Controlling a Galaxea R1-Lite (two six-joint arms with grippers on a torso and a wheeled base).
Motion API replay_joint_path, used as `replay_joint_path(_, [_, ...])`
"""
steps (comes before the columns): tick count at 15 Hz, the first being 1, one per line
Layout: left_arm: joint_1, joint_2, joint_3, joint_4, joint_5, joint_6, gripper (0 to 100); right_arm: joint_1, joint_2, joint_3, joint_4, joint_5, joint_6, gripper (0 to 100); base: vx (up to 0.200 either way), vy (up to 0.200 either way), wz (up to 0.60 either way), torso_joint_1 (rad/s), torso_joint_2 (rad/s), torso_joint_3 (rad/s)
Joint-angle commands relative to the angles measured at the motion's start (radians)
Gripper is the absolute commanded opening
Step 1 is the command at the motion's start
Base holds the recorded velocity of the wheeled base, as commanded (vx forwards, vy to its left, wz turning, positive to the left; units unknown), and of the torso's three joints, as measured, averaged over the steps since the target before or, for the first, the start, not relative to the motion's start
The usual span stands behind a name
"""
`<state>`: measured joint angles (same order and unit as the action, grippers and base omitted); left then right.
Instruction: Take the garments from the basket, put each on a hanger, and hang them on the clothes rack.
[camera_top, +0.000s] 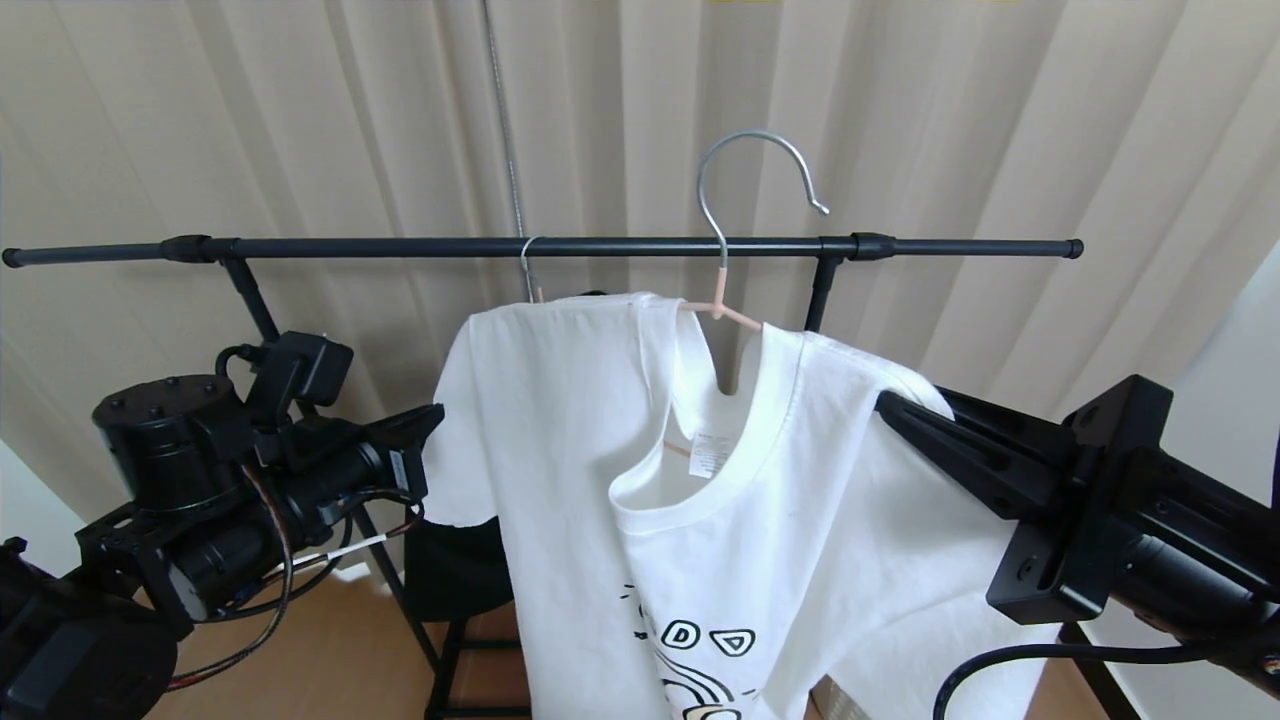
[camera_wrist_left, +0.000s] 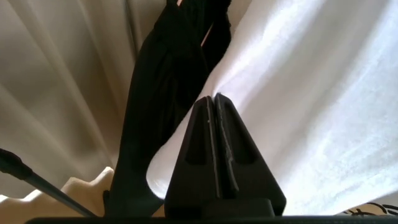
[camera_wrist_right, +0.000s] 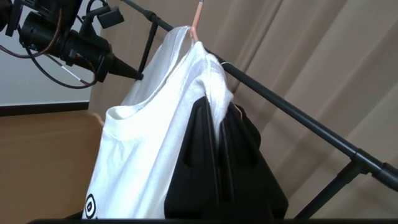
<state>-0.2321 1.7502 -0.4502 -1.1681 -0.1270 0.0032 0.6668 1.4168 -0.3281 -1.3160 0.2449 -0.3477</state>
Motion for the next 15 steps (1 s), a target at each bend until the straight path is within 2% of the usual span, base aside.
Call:
replay_joint_path(1, [0.011,0.002,0.001,-0.001,0.001,0.000,0,-0.001,0.001,-0.003,0.000,0.001,-0.001,0,0.000,0.000,0.00,0.000,0.00,0.000])
replay_joint_path(15, [0.047,0.012,0.027,0.001,0.006,0.000,0,-0.013,-0.032,-0.008,0.003,0.001,-0.001,0,0.000,0.000,0.00,0.000,0.00,0.000])
